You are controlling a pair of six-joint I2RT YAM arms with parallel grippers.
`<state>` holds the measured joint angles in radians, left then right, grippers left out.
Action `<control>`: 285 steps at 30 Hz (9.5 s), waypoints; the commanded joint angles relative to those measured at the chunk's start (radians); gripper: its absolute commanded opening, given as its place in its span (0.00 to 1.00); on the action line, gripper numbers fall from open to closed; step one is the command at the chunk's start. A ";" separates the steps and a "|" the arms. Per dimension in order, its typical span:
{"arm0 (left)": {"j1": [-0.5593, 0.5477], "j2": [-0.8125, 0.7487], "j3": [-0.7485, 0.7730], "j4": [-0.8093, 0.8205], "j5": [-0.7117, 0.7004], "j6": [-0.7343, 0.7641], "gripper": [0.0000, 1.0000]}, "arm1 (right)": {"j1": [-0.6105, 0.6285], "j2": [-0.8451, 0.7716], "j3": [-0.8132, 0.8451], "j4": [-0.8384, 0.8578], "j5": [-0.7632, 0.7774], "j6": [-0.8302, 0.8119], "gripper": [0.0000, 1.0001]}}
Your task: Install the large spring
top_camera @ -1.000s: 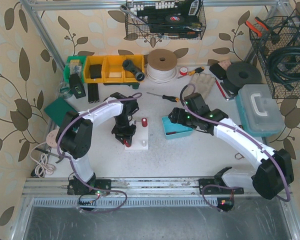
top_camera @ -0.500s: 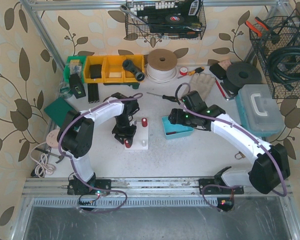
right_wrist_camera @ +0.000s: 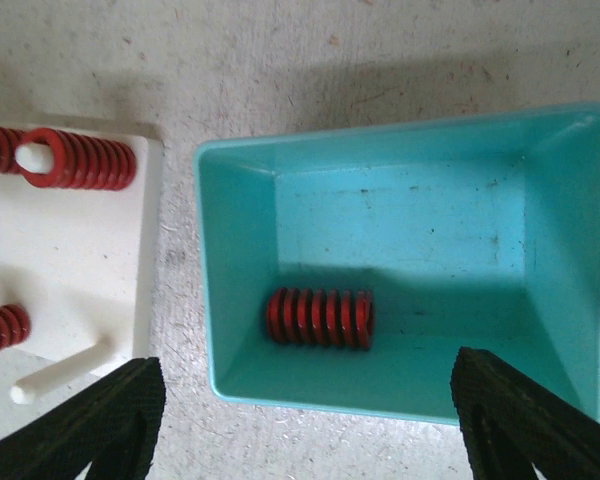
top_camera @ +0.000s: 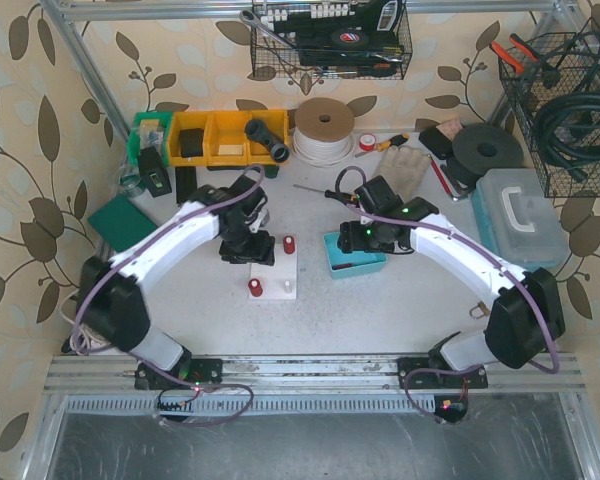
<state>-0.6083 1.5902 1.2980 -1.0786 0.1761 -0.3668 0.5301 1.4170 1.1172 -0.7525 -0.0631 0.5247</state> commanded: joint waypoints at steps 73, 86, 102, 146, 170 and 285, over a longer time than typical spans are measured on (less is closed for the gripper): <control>0.023 -0.622 -0.679 0.840 -0.080 -0.236 0.74 | 0.095 0.419 0.190 -0.275 0.085 -0.152 0.70; 0.031 -0.623 -0.686 0.847 -0.073 -0.239 0.74 | 0.097 0.531 0.179 -0.230 0.112 -0.156 0.81; 0.035 -0.624 -0.688 0.848 -0.074 -0.242 0.74 | 0.054 0.442 0.238 -0.214 0.186 -0.138 0.36; -0.128 -0.587 -0.623 0.981 -0.012 -0.325 0.71 | -0.089 0.111 -0.025 0.022 -0.129 0.138 0.28; -0.123 -0.601 -0.688 0.946 -0.062 -0.265 0.71 | 0.056 0.413 0.108 0.044 0.172 -0.116 0.62; -0.334 -0.159 -0.008 0.917 -0.173 -0.129 0.70 | -0.051 -0.322 -0.177 0.612 -0.192 1.327 0.00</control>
<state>-0.9318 1.4170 1.2232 -0.1383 0.0563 -0.5533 0.4732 1.1061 0.9352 -0.2028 -0.2367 1.8149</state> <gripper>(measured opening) 0.708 0.265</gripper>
